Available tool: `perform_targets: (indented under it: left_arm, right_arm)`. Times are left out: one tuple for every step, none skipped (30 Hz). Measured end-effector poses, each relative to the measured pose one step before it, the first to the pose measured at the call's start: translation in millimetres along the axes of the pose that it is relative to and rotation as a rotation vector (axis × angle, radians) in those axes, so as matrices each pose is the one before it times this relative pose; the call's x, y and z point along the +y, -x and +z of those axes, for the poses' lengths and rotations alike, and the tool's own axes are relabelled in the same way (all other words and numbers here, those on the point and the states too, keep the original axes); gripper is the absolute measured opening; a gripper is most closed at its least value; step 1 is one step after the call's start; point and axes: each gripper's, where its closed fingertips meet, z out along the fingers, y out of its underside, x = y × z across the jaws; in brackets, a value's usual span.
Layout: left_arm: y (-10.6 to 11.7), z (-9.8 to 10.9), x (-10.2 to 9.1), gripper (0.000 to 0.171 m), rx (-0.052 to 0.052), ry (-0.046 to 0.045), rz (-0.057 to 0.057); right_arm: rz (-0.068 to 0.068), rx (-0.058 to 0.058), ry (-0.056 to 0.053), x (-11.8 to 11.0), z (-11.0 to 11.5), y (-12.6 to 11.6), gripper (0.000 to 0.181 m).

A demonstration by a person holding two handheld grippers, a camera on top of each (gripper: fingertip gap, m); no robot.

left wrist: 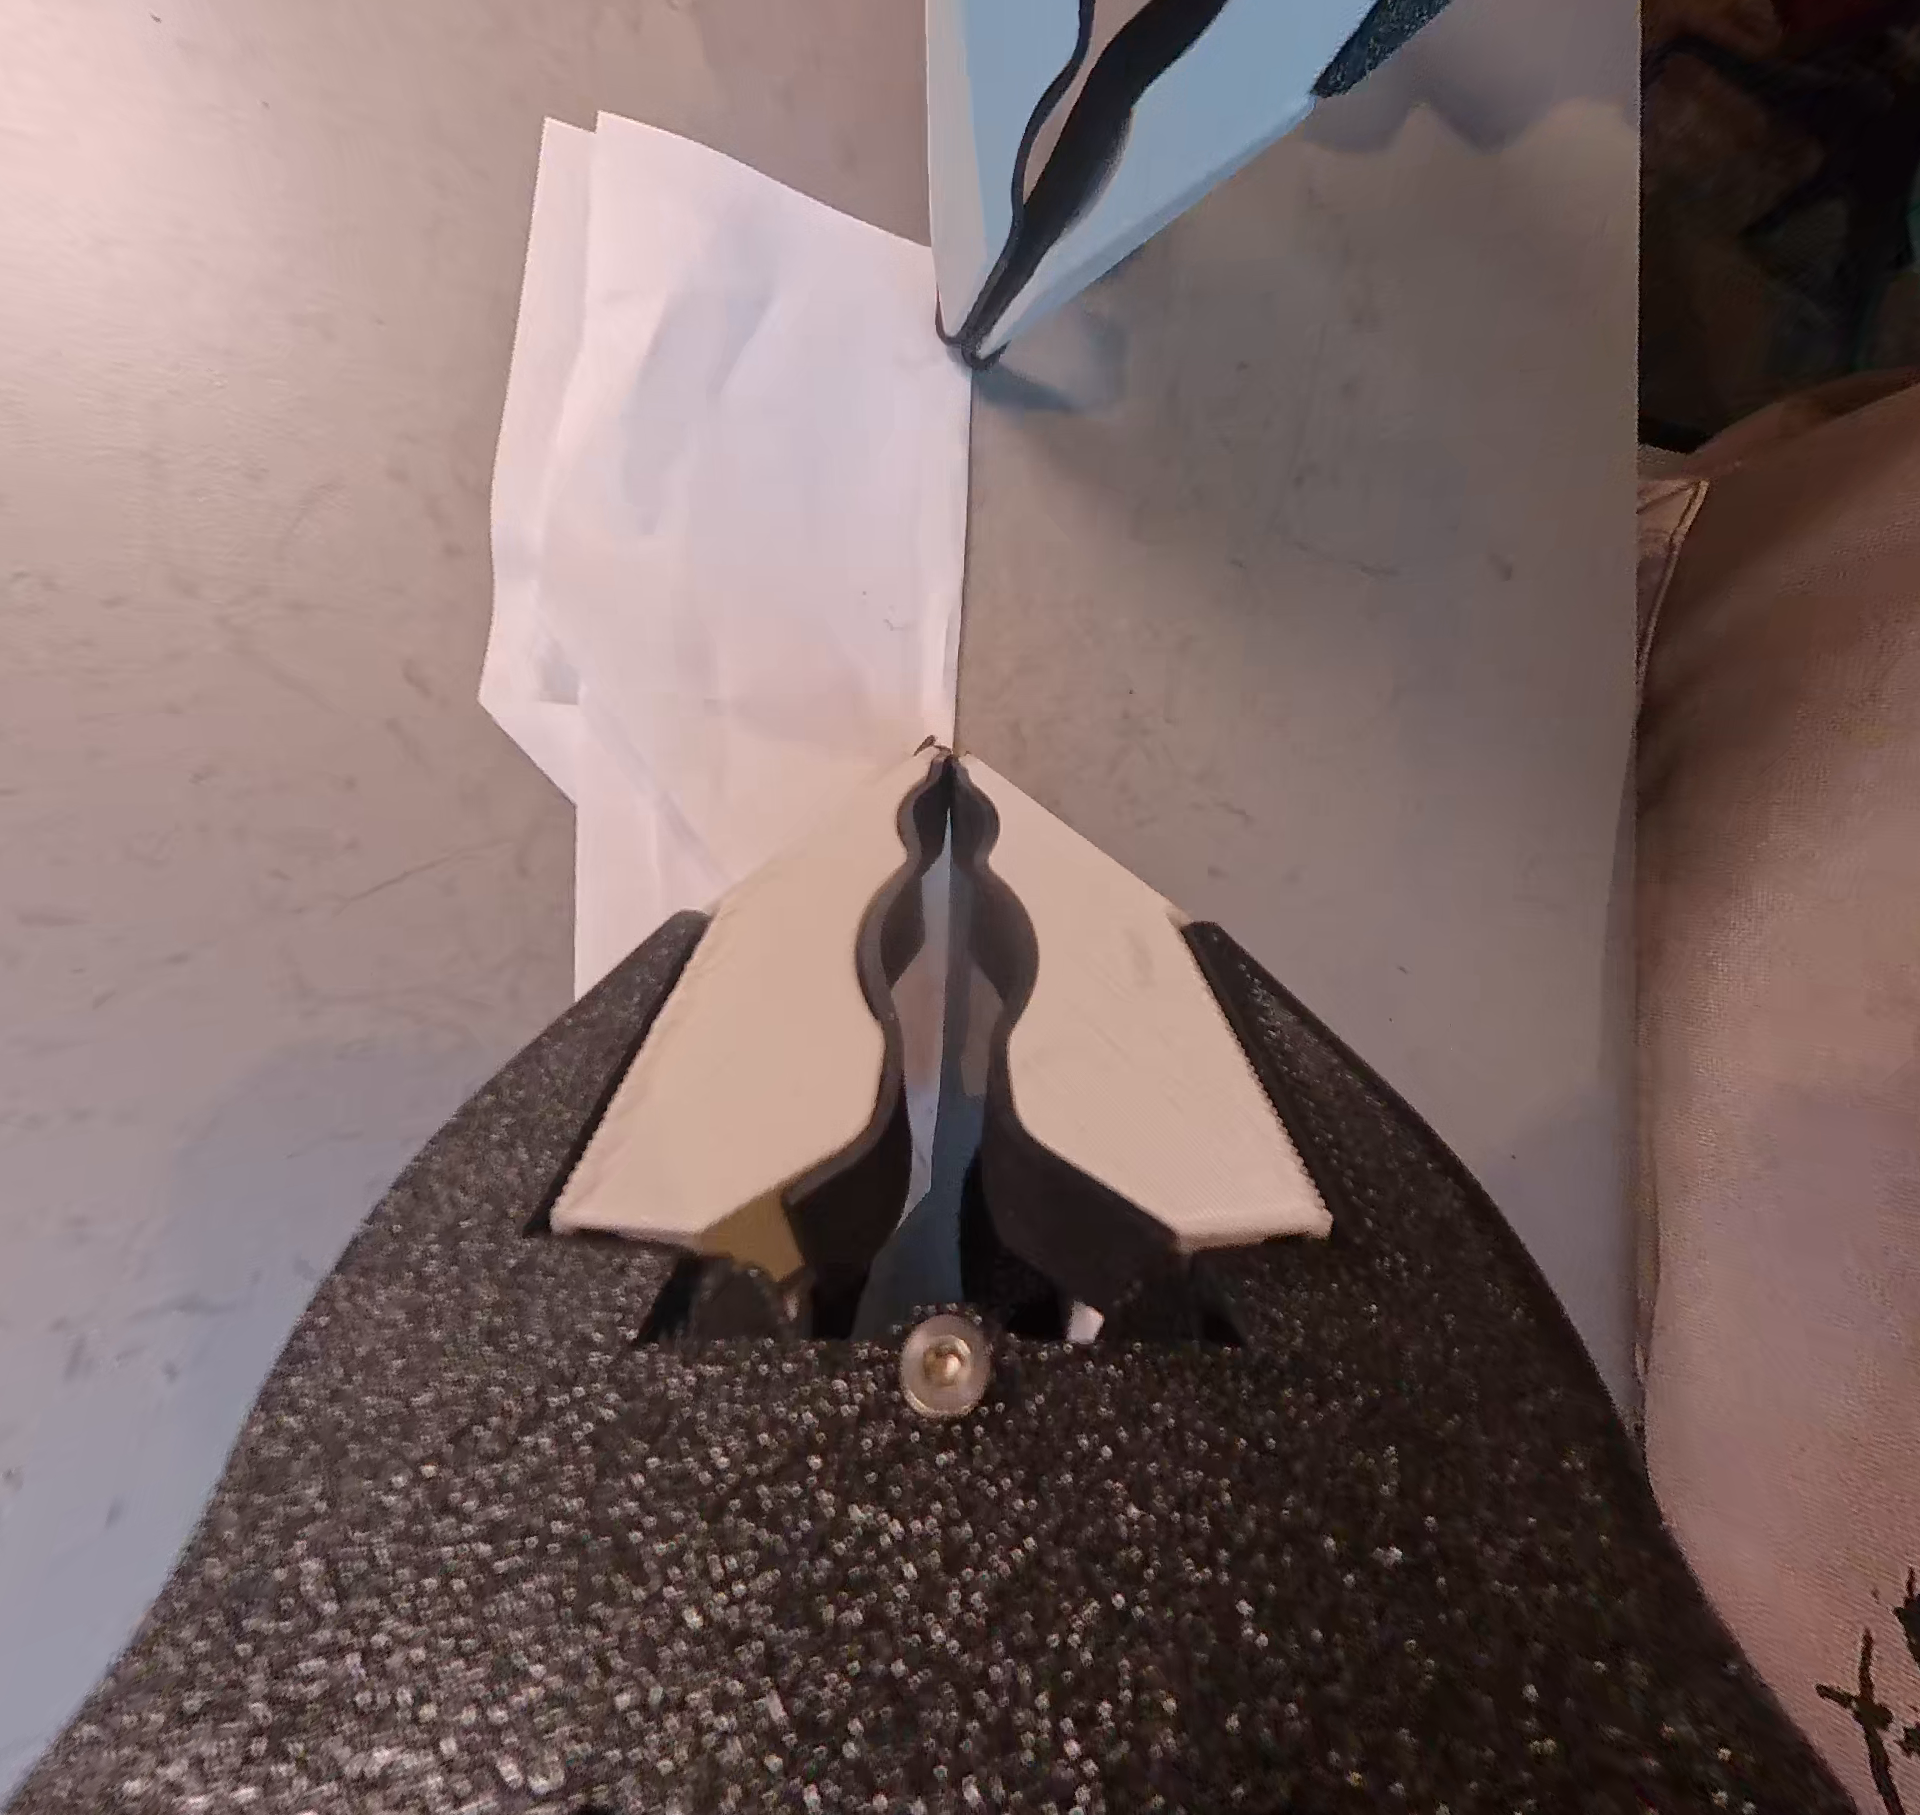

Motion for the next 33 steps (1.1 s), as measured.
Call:
perform_targets:
  left_arm:
    - [0.07, -0.03, 0.08, 0.0, -0.0039, 0.0001, 0.0032]
    - [-0.04, 0.04, -0.06, 0.0, -0.0037, -0.00212, 0.0035]
    - [0.02, 0.01, 0.01, 0.0, 0.0003, -0.00327, 0.0009]
    - [0.01, -0.02, 0.02, 0.0, 0.0036, -0.00229, -0.0036]
    - [0.02, -0.04, -0.16, 0.0, 0.0028, -0.00023, -0.0037]
    - [0.0, 0.04, 0.05, 0.0, 0.0003, -0.00044, -0.0006]
    - [0.09, -0.03, -0.06, 0.0, -0.0002, -0.00164, 0.0006]
    - [-0.03, -0.05, -0.06, 0.0, 0.0005, -0.00121, -0.0008]
    - [0.01, 0.06, -0.15, 0.0, 0.0006, 0.00057, -0.0014]
    - [0.04, 0.04, -0.01, 0.0, -0.0004, 0.0016, -0.0011]
    - [0.01, -0.03, 0.0, 0.0, -0.0018, -0.00005, 0.0]
    - [-0.01, 0.1, 0.02, 0.0, -0.0029, -0.00235, 0.0008]
    - [0.08, 0.0, -0.06, 0.0, -0.0031, -0.00292, 0.0016]
    - [0.05, 0.01, 0.02, 0.0, -0.0013, -0.00149, 0.0009]
    - [-0.07, -0.02, -0.11, 0.0, 0.0014, -0.00035, -0.0012]
    - [0.02, 0.04, -0.07, 0.0, 0.0038, 0.00081, -0.0026]
    - [0.01, -0.02, -0.11, 0.0, 0.0047, 0.00098, -0.0038]
    - [0.0, 0.01, -0.09, 0.0, 0.0039, 0.0003, -0.0033]
    - [0.02, 0.1, -0.09, 0.0, 0.0025, -0.00057, -0.0016]
    - [-0.05, -0.06, -0.08, 0.0, 0.0014, -0.00093, -0.0006]
    - [-0.07, 0.02, -0.07, 0.0, 0.0006, -0.00134, 0.0007]
    - [0.11, 0.03, -0.08, 0.0, 0.0009, -0.0022, 0.0006]
    - [0.08, 0.03, -0.12, 0.0, 0.0011, -0.00202, -0.0005]
    - [0.01, 0.0, -0.07, 0.0, 0.0001, -0.00091, -0.0004]
    - [-0.04, -0.04, -0.06, 0.0, -0.0017, -0.00008, 0.0018]
    - [-0.03, 0.07, 0.05, 0.0, -0.0034, 0.00066, 0.0041]
    - [0.07, 0.1, 0.06, 0.0, -0.0053, 0.0019, 0.0057]
    - [-0.08, -0.01, 0.09, 0.0, -0.0081, 0.00298, 0.0079]
    - [0.05, 0.06, 0.12, 0.0, -0.0119, 0.0037, 0.01]
    - [0.03, 0.08, 0.05, 0.0, -0.0141, 0.0042, 0.0101]
    - [0.07, 0.05, 0.12, 0.0, -0.0143, 0.00326, 0.0097]
    - [0.04, 0.07, 0.02, 0.0, -0.0116, 0.00058, 0.0079]
    - [0.09, 0.07, -0.05, 0.0, -0.0073, -0.00339, 0.0049]
  right_arm:
    - [0.0063, -0.0005, -0.01, 0.92, 0.76, 0.35, 0.0]
    - [0.0201, -0.0075, -0.0215, -0.7, 0.52, -0.06, 0.0]
    - [0.0127, -0.0076, -0.003, 1.29, -0.85, -0.16, 0.0]
    - [-0.0119, 0.0063, 0.0168, 3.6, -1.71, -1.37, 0.0]
    - [-0.0047, 0.0046, 0.0092, 2.93, -1.45, -1.18, 0.0]
    - [0.0153, -0.0055, -0.0122, -0.65, 1.39, 0.72, 0.0]
    - [0.0049, -0.0007, -0.0073, -0.71, 0.42, -0.07, 0.0]
    - [-0.0016, 0.0027, 0.0045, 0.26, -0.1, -0.01, 0.0]
    - [-0.0117, 0.0051, 0.0101, 0.71, -0.55, -0.09, 0.0]
    - [-0.0118, 0.0023, 0.0114, 1.23, -1.17, -0.19, 0.0]
    - [0.0031, -0.0024, 0.0109, 1.97, -1.39, -0.41, 0.0]
    - [0.0081, -0.0033, 0.0024, 1.42, 0.51, -0.3, 0.0]
    - [0.0068, -0.0024, -0.014, -1.32, 1.24, -0.15, 0.0]
    - [0.0054, -0.0045, 0.0049, 0.29, -0.15, -0.04, 0.0]
    - [-0.0025, 0.0032, 0.0113, 0.09, -0.01, 0.0, 0.0]
    - [-0.0104, 0.0084, 0.0141, -0.1, 0.08, -0.02, 0.0]
    - [-0.0124, 0.0096, 0.0123, -0.12, 0.06, -0.01, 0.0]
    - [-0.0081, 0.007, 0.01, -0.19, 0.13, 0.24, 0.0]
    - [-0.0036, 0.0048, 0.0067, -0.21, 0.05, 0.42, 0.0]
    - [-0.0003, 0.0025, 0.0011, -0.22, -0.03, 0.23, 0.0]
    - [0.0048, -0.0011, -0.0022, -0.17, 0.05, 0.11, 0.0]
    - [0.0034, -0.0004, -0.0011, -0.08, 0.07, 0.12, 0.0]
    - [-0.0026, 0.0038, 0.0021, -0.09, -0.03, 0.21, 0.0]
    - [-0.0053, 0.0057, 0.0068, -0.07, -0.01, 0.11, 0.0]
    - [-0.0076, 0.0046, 0.0111, 0.18, -0.03, 0.05, 0.0]
    - [-0.01, 0.001, 0.0138, 0.09, 0.01, 0.05, 0.0]
    - [-0.0163, -0.0008, 0.0164, -0.03, 0.0, -0.04, 0.0]
    - [-0.0307, 0.0036, 0.0176, -0.06, -0.16, -0.34, 0.0]
    - [-0.0309, 0.0105, 0.017, -0.3, -0.21, -1.08, 0.0]
    - [-0.0189, 0.0025, 0.0156, -0.38, -0.3, -0.59, 0.0]
    - [-0.0024, -0.0009, 0.0188, 0.04, -0.21, -1.42, 0.002]
    - [0.0032, -0.0071, 0.018, 0.02, -0.07, -1.14, 0.004]
    - [-0.0024, -0.012, 0.0129, -0.35, -0.04, 0.04, 0.004]
